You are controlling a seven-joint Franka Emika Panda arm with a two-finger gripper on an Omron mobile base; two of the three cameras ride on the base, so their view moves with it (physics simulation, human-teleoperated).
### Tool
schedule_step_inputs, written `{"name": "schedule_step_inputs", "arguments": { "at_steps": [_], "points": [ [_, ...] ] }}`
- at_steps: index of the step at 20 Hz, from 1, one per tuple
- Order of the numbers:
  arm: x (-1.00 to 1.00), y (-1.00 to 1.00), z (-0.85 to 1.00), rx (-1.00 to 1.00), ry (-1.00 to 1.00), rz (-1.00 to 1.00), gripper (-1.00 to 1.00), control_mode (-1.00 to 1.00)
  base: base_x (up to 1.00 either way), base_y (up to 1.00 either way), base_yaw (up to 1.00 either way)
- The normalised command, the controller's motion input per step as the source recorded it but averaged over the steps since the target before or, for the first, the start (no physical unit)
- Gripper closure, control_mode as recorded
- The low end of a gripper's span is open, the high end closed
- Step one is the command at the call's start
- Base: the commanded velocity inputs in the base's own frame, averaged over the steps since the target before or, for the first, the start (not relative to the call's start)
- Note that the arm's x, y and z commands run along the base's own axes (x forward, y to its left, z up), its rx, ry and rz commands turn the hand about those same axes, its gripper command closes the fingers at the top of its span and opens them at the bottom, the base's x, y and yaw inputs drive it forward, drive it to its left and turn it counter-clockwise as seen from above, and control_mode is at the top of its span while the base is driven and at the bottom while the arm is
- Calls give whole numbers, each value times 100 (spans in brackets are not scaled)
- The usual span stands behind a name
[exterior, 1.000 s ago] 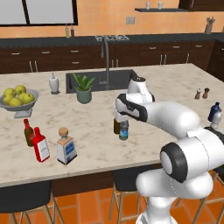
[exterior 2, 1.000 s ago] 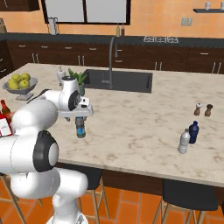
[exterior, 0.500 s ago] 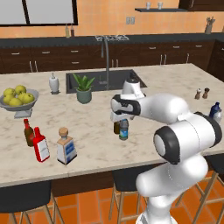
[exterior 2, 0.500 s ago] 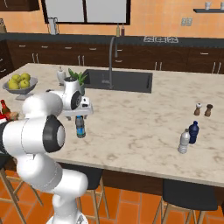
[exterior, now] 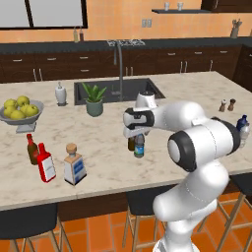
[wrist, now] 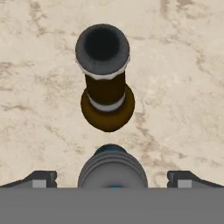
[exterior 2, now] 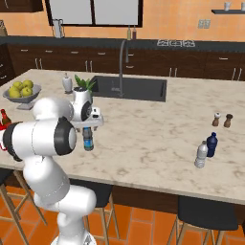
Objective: Move the plastic bottles in the middle to the plastics group, and the glass bottles in the middle to the glass group.
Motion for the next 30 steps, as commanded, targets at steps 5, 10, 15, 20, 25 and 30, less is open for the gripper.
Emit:
{"name": "schedule_step_inputs", "arguments": {
  "at_steps": [5, 10, 15, 20, 25, 30],
  "points": [
    [-20, -8, -27, 0, 3, 2, 100, -100, 0, 0, 0],
    [-22, -35, -4, 0, 0, 0, 100, -100, 0, 0, 0],
    [-54, -74, 33, 0, 0, 0, 100, -100, 0, 0, 0],
    [-50, -87, 38, 0, 2, -5, 100, -100, 0, 0, 0],
    [-34, -93, 34, 0, 2, -14, 100, -100, 0, 0, 0],
    [-15, -94, 30, -2, 2, -26, 100, -100, 0, 0, 0]
  ]
}}
